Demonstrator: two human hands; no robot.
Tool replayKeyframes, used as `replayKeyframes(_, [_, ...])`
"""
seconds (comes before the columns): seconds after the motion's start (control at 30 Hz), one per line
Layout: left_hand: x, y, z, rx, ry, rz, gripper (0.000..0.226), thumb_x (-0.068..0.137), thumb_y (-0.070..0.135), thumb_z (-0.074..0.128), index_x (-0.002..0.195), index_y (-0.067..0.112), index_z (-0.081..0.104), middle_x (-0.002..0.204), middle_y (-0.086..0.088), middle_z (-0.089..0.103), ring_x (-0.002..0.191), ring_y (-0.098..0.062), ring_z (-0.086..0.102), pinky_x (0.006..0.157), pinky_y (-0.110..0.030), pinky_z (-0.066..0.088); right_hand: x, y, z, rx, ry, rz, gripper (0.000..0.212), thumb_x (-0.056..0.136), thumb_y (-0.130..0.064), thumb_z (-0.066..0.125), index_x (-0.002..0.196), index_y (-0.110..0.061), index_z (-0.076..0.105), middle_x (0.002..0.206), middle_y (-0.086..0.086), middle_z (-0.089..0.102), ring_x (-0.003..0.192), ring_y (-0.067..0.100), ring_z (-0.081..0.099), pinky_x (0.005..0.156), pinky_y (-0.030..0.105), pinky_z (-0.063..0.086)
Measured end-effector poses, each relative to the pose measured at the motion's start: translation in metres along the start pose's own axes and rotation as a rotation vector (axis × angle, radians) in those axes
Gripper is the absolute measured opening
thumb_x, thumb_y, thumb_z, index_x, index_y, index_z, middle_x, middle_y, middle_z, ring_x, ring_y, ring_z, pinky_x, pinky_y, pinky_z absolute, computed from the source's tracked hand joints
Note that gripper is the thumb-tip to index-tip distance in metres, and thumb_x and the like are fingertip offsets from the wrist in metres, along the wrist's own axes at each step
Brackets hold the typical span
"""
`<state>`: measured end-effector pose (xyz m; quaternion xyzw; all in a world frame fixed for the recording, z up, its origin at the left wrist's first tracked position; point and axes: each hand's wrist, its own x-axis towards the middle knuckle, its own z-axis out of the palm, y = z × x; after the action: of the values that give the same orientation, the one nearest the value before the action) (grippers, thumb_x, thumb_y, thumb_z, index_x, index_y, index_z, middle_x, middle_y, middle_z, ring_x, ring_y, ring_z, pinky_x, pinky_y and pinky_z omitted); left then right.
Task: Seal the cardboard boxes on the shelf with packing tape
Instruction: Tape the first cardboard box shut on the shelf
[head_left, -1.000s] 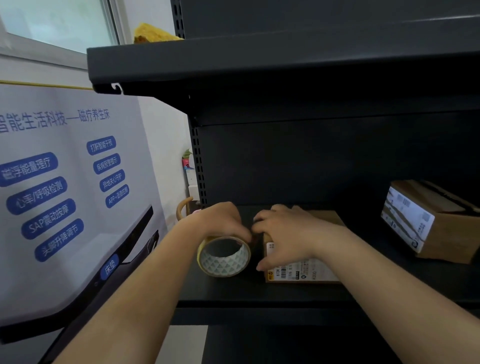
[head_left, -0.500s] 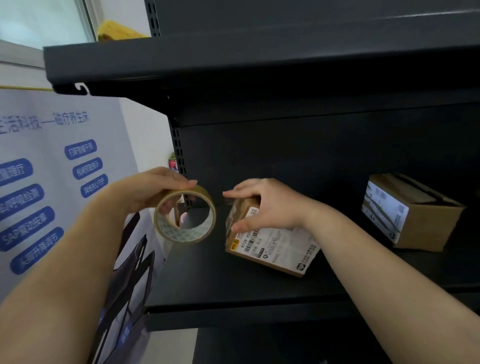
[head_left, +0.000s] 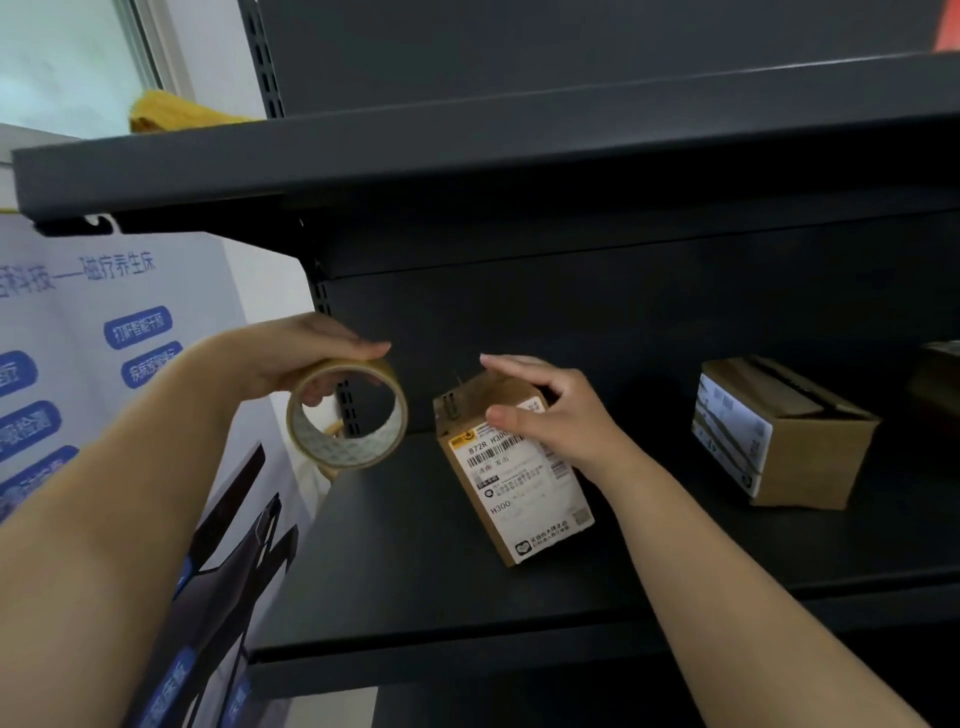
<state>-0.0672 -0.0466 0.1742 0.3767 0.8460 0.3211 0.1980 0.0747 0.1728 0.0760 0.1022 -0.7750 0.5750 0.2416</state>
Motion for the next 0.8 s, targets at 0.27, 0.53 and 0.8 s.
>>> replayKeyframes(0.27, [0.023,0.002,0.037,0.212,0.129,-0.063,0.027,0.082,0.040,0.064,0.060,0.025,0.069,0.039,0.011,0.047,0.035,-0.004,0.041,0.041,-0.016,0.037,-0.015,0.010,-0.016,-0.073,-0.002,0.053,0.046,0.061,-0.039,0.076,0.106,-0.040,0.067,0.130,-0.022,0.049,0.121,-0.008,0.041,0.108,0.037,0.031])
replayKeyframes(0.53, [0.040,0.014,0.060,0.314,0.150,-0.086,0.035,0.061,0.044,0.072,0.071,0.010,0.072,0.061,-0.002,0.057,0.059,-0.015,0.051,0.058,-0.027,0.043,-0.004,-0.020,-0.032,-0.598,-0.155,0.077,0.040,0.062,-0.053,0.075,0.097,-0.039,0.064,0.132,-0.006,0.055,0.130,0.013,0.039,0.105,0.038,0.031])
replayKeyframes(0.8, [0.039,0.023,0.067,0.346,0.154,-0.037,0.017,0.072,0.026,0.069,0.077,0.009,0.071,0.068,-0.002,0.062,0.065,-0.015,0.057,0.063,-0.028,0.046,0.046,-0.047,0.015,-1.104,-0.604,0.141,0.087,0.054,-0.069,0.072,0.123,-0.025,0.043,0.117,-0.007,0.051,0.104,0.015,0.051,0.088,0.036,0.045])
